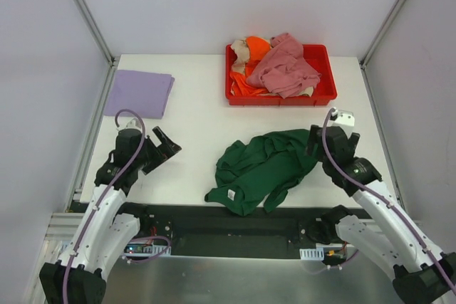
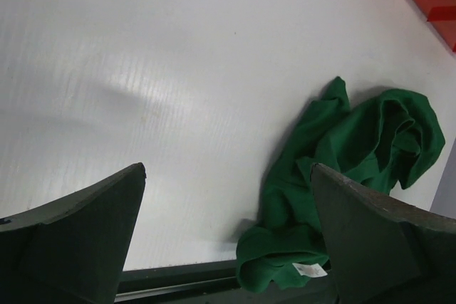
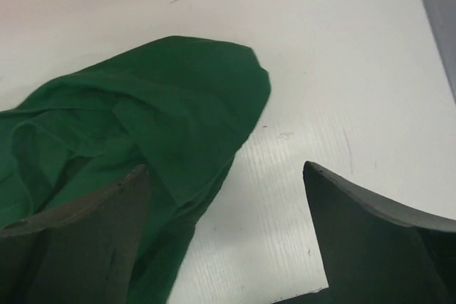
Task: Fold and stack the t-shirts
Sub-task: Move the tshirt to the center of the board
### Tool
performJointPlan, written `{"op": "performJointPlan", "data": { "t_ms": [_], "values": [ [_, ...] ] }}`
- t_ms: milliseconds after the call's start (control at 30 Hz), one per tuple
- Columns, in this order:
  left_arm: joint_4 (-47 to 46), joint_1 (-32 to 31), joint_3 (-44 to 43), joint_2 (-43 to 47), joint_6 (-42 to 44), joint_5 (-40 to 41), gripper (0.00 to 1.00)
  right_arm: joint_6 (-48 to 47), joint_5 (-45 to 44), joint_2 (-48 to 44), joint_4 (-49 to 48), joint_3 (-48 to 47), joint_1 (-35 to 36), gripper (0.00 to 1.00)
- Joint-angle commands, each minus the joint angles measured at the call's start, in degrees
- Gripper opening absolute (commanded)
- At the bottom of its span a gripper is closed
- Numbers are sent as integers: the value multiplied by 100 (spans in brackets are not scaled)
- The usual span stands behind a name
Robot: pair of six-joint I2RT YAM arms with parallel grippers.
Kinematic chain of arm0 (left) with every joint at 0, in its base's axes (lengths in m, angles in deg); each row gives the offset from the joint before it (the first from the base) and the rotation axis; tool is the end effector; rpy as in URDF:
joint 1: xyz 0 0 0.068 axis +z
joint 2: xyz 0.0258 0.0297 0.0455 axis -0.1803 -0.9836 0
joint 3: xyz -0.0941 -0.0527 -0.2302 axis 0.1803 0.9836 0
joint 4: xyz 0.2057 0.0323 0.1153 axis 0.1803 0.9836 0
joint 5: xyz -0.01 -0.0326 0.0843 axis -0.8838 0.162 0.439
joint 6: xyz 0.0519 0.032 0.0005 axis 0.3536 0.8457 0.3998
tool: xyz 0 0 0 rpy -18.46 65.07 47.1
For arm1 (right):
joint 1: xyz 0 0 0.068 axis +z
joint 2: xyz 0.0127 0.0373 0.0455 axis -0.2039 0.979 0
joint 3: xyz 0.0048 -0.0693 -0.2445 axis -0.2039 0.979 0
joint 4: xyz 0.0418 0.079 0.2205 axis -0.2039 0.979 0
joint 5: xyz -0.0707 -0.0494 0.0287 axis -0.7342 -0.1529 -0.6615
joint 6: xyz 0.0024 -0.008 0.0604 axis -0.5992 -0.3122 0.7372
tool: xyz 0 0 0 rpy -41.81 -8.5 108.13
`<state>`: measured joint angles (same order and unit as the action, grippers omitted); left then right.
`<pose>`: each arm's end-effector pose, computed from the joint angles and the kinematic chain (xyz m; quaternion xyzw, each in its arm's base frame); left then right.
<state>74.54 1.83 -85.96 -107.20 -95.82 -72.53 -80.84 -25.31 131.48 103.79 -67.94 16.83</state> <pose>0.1481 -0.0294 0.2345 -0.2203 0.8437 -0.2715 0.4073 0.1495 0.0511 0.2646 -0.0117 0.8588 -0.1235 0.4971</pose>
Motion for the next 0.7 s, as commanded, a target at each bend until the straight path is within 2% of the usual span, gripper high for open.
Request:
{"op": "performJointPlan", "data": {
  "t_ms": [0,33,167,233,333,433,567,667],
  "values": [
    [-75,30,105,-198,-52,-133,99,-465,1410,-143,-7,-531,5,95],
    [-84,21,149,-207,-78,-194,99,-754,2009,-64,-95,-602,49,99],
    [-102,21,395,-120,-88,-546,99,-1345,3882,559,-1024,-664,986,96],
    [-102,12,544,3,-114,-651,99,-1337,4272,1102,-1526,-725,1418,97],
    [-111,21,790,292,-245,-985,99,-1345,3994,2008,-1809,-1102,2077,99],
    [-128,21,1080,600,-368,-1275,99,-1512,3151,3122,-1854,-1664,2710,99],
    [-137,21,1353,934,-535,-1539,99,-1654,2324,4275,-1564,-2534,3169,97],
    [-137,12,1494,1058,-571,-1601,99,-1680,2304,4935,-1441,-3035,3371,92]
  ]
}}
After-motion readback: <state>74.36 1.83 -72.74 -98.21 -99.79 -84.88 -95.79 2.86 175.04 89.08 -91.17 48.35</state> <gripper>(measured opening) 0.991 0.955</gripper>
